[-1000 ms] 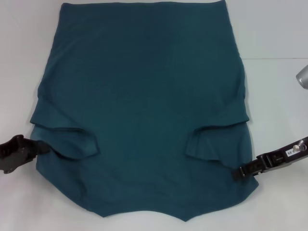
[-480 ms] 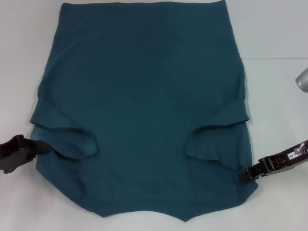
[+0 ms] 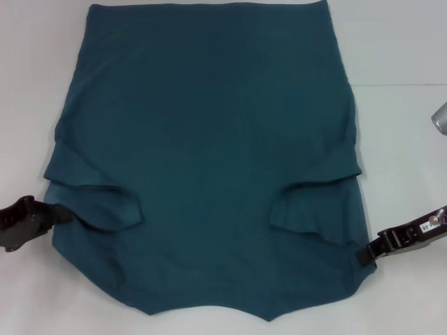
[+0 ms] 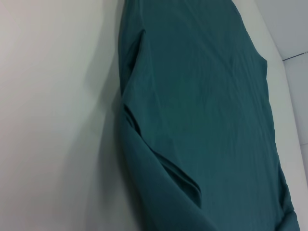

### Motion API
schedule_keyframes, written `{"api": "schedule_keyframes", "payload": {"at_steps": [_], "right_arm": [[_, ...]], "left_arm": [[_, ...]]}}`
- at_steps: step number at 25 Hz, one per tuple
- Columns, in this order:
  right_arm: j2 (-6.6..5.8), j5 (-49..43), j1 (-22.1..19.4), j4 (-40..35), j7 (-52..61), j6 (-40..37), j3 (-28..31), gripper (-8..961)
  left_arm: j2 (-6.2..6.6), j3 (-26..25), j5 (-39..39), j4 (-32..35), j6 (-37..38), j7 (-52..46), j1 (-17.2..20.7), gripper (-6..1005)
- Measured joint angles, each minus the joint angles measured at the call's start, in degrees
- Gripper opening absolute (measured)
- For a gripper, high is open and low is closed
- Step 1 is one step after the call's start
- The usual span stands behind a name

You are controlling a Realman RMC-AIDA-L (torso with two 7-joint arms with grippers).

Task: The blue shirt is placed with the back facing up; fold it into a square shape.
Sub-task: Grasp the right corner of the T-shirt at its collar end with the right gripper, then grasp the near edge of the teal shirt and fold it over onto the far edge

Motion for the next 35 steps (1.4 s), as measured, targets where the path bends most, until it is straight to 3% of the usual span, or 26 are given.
{"api": "schedule_keyframes", "payload": {"at_steps": [19,24,29,35], "right_arm": [[-0.60,-0.75,-0.05,0.37,1.96,-0.05,0.97,31],[-0.60,-0.75,-0.16,0.12,2.26,-0.01,1.02,247],[-0.94,-0.78,-0.32,0.03,2.84,-0.10,0.81,333],[-1.79,-0.79,-0.80,-0.01,3.65,-0.07,0.79,334]], "left_arm": [[0.00,0.00,0.00,0.29,0.00,0.09,0.07,14],[0.00,0.00,0.00,0.29,0.00,0.09,0.11,14],[-0.04,0.00,0.00,0.27,-0.01,0.09,0.15,14],[-0.07,0.00,0.00,0.18,0.00,0.09,0.17,14]]}}
